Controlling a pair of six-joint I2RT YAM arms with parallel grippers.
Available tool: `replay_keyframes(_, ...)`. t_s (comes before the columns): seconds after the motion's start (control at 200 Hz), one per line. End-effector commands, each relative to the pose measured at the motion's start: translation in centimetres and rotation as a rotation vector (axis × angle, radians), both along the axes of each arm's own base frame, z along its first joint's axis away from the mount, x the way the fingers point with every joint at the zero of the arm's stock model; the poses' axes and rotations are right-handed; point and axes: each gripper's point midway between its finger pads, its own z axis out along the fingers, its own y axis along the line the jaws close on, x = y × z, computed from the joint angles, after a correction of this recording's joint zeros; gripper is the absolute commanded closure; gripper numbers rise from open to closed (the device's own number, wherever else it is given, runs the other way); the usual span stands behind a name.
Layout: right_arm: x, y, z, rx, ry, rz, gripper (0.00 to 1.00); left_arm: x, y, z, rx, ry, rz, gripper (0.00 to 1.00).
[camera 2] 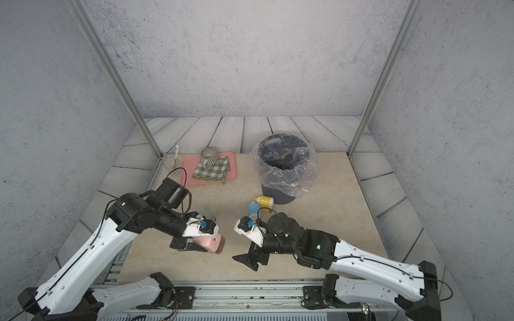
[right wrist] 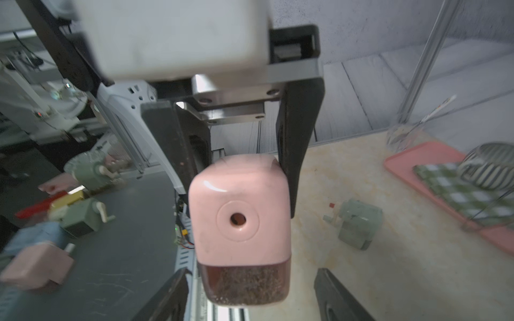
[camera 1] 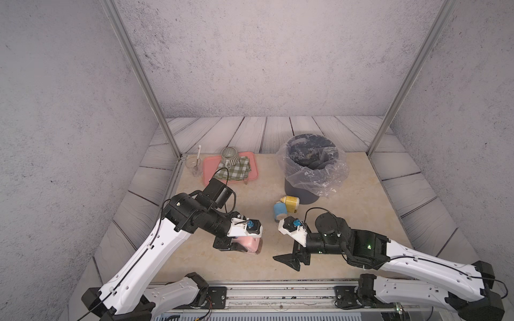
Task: Take out the pencil sharpener tray and clean the shavings
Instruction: Pick up the pencil sharpener from the center of the board.
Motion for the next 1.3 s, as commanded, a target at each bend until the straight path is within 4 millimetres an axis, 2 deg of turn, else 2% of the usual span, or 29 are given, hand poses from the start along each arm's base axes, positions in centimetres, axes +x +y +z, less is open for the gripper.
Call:
replay_keyframes(0.0, -0.2, 0.2, 0.1, 0.009, 0.01, 0.013, 0.46, -1.2, 0.3, -1.4, 0.06, 0.027, -0.043, 0.11)
replay_keyframes(0.125, -0.2, 0.2, 0.2, 0.009, 0.004, 0.013, 0.46, -2.4, 0.5, -2.4, 0.082, 0.056, -0.06, 0.16)
replay_keyframes(0.33, -0.2, 0.2, 0.3, 0.01, 0.0, 0.015, 0.47, -3.1, -0.3, -2.2, 0.069, 0.075, -0.066, 0.3)
replay_keyframes(0.525, -0.2, 0.1, 0.3, 0.011, -0.002, 0.015, 0.47, -3.8, 0.0, -2.5, 0.078, 0.087, -0.065, 0.41)
replay_keyframes(0.585, -0.2, 0.1, 0.3, 0.011, -0.003, 0.012, 0.47, -4.1, 0.1, -2.6, 0.085, 0.088, -0.062, 0.48)
replay_keyframes(0.681, -0.1, 0.1, 0.4, 0.017, 0.003, 0.001, 0.47, -4.5, 0.1, -2.4, 0.095, 0.088, -0.055, 0.64)
replay_keyframes(0.736, 0.7, -0.4, 0.8, 0.05, 0.037, -0.079, 0.44, -4.9, 0.1, -2.1, 0.104, 0.094, -0.046, 0.73)
replay_keyframes(0.796, 1.1, -0.6, 0.9, 0.064, 0.079, -0.13, 0.43, -5.2, 0.1, -1.6, 0.114, 0.093, -0.027, 0.85)
replay_keyframes(0.911, 1.4, -0.4, 0.0, 0.034, 0.098, -0.145, 0.44, -6.0, 0.2, -0.4, 0.098, 0.098, 0.001, 1.0)
replay_keyframes(1.136, 1.2, -1.4, 2.5, 0.072, 0.019, -0.129, 0.42, -7.8, 0.8, 4.2, 0.05, 0.107, 0.081, 1.0)
replay_keyframes(1.231, 1.1, -1.4, 3.4, 0.07, -0.017, -0.11, 0.41, -9.3, 1.4, 6.3, 0.026, 0.116, 0.098, 1.0)
replay_keyframes(1.296, 0.5, -0.9, 3.7, 0.068, -0.027, -0.06, 0.34, -10.3, 1.8, 8.0, -0.002, 0.117, 0.115, 1.0)
